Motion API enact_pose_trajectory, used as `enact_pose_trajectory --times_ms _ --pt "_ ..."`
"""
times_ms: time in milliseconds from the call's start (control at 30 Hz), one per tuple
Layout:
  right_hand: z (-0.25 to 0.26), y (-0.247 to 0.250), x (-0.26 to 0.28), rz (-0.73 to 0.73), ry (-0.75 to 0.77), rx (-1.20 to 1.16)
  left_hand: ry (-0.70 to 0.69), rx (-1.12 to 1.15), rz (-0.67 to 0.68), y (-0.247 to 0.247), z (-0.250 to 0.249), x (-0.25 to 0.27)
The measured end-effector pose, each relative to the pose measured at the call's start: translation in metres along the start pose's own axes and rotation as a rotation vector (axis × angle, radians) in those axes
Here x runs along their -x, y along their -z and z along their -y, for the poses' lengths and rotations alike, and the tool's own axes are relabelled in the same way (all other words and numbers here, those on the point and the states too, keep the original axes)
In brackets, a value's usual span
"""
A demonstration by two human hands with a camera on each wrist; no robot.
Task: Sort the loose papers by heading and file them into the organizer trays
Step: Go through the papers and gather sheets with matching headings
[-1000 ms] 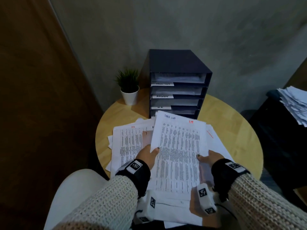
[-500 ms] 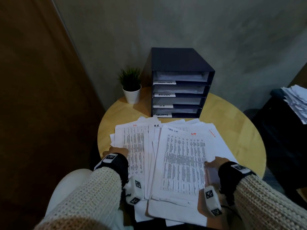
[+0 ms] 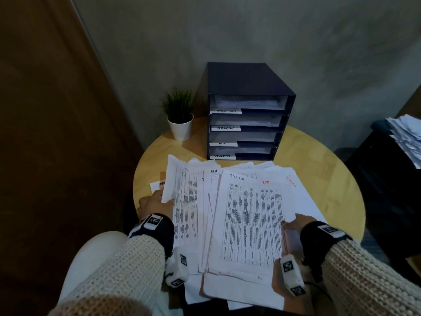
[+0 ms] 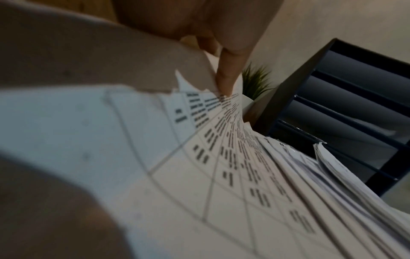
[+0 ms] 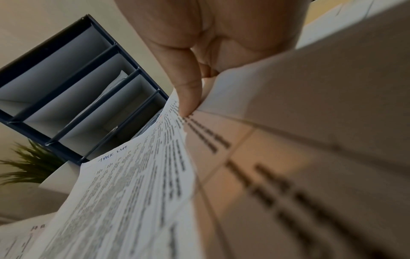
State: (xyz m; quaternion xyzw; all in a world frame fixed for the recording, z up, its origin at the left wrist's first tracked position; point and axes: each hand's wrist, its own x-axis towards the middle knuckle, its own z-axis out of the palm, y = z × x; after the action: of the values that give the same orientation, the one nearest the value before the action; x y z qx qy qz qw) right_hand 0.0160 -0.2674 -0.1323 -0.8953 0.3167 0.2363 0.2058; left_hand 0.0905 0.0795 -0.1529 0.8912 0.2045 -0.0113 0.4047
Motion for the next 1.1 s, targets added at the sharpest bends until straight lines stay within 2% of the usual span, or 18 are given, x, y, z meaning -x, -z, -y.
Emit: enact_pose_trajectory --times_ms 67,167,367,467,667,767,800,867,900,933,1000,1033,1100 --pt "-0.001 -0.001 -0.002 -0.002 -0.003 0.004 -0.062 0.121 0.073 -0.002 -0.006 0.009" --pt "-0.001 -0.001 -0.006 -0.008 0.006 0.020 -0.068 0.119 0.144 -0.005 -0.015 0.017" --pt "-0.011 -0.003 -0.016 0.029 0.032 0.015 -0.075 0.083 0.128 0.014 -0.041 0.014" --pt "-0.017 -0.001 -0.015 0.026 0.033 -0.119 -0.128 0.154 0.085 0.029 -0.055 0.012" --pt "-0.025 0.003 -0.020 -0.023 -0.010 -0.384 -0.234 0.372 -0.152 0.070 -0.086 0.010" --pt "-0.036 -0.002 -0.026 0.007 0.000 -0.596 -0.309 0.443 -0.220 0.090 -0.097 0.008" --pt "-0.042 -0.006 -0.034 0.015 0.024 -0.705 -0.337 0.471 -0.229 0.096 -0.101 0.009" --pt "-0.073 -0.027 -0.085 0.006 0.049 -0.866 -0.389 0.528 -0.236 0.106 -0.109 0.013" --pt "-0.079 -0.032 -0.090 0.047 0.045 -0.929 -0.409 0.555 -0.232 0.109 -0.113 0.016" --pt "-0.077 -0.031 -0.081 0.097 0.050 -0.990 -0.426 0.577 -0.226 0.111 -0.116 0.019" --pt "-0.072 -0.025 -0.059 0.105 0.048 -1.062 -0.444 0.611 -0.218 0.111 -0.121 0.024" --pt "-0.077 -0.030 -0.073 0.129 0.083 -1.119 -0.443 0.628 -0.212 0.109 -0.123 0.026" --pt "-0.066 -0.018 -0.039 0.182 0.098 -1.194 -0.427 0.659 -0.193 0.104 -0.125 0.029"
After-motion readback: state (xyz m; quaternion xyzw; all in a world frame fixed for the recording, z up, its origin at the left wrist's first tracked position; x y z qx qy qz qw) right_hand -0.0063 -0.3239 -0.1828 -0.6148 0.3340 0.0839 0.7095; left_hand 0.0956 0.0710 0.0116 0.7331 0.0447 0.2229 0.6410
